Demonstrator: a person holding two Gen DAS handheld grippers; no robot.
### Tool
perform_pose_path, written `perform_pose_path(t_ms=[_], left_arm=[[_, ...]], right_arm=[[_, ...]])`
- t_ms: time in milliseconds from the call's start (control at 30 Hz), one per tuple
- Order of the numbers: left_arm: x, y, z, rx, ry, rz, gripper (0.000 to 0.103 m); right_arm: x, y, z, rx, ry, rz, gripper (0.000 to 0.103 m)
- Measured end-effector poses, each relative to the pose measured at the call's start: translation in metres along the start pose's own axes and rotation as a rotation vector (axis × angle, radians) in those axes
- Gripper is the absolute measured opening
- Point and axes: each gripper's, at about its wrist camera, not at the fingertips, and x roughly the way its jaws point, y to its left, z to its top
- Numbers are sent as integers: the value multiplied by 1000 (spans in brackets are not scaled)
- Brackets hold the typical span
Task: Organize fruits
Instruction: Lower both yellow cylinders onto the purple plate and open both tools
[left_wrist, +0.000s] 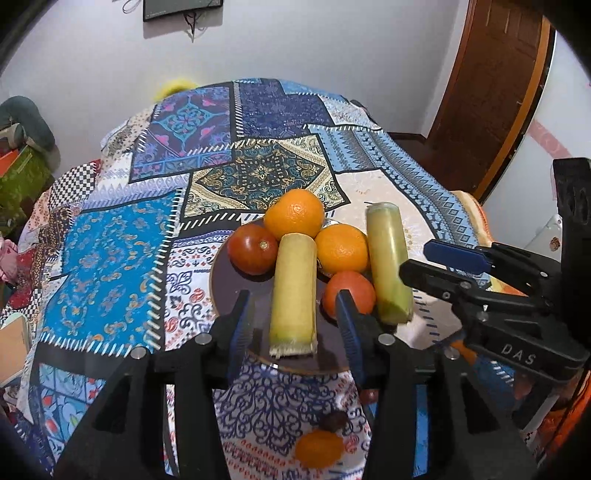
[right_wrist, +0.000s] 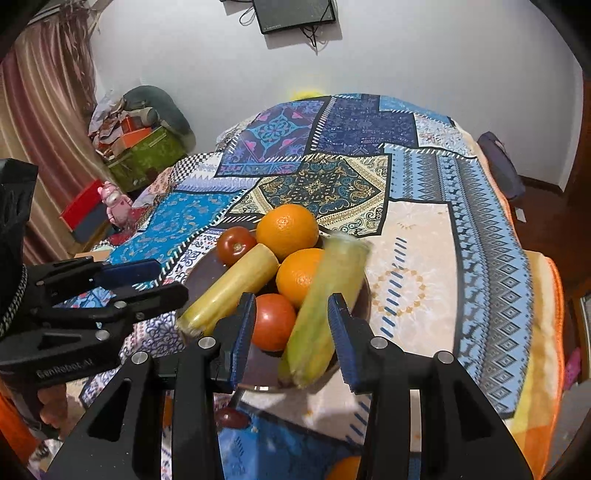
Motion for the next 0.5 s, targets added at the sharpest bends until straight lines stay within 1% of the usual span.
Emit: perform_pose_path(t_ms=[233,333,400,500], left_arm=[[-22,1,-20,-6,0,8,48],[-28,2,-29,-8,0,23,50],[-32,3,-36,-12,-2,30,53],[-34,6,-48,-30,11,23,55]], right_arm=[[-13,-8,-17,8,16,-23,39],[-17,-16,-27,32,28,-43,39],[-20,-23,-34,53,36,-52,39],[-25,-30,-47,74,50,-72,40]])
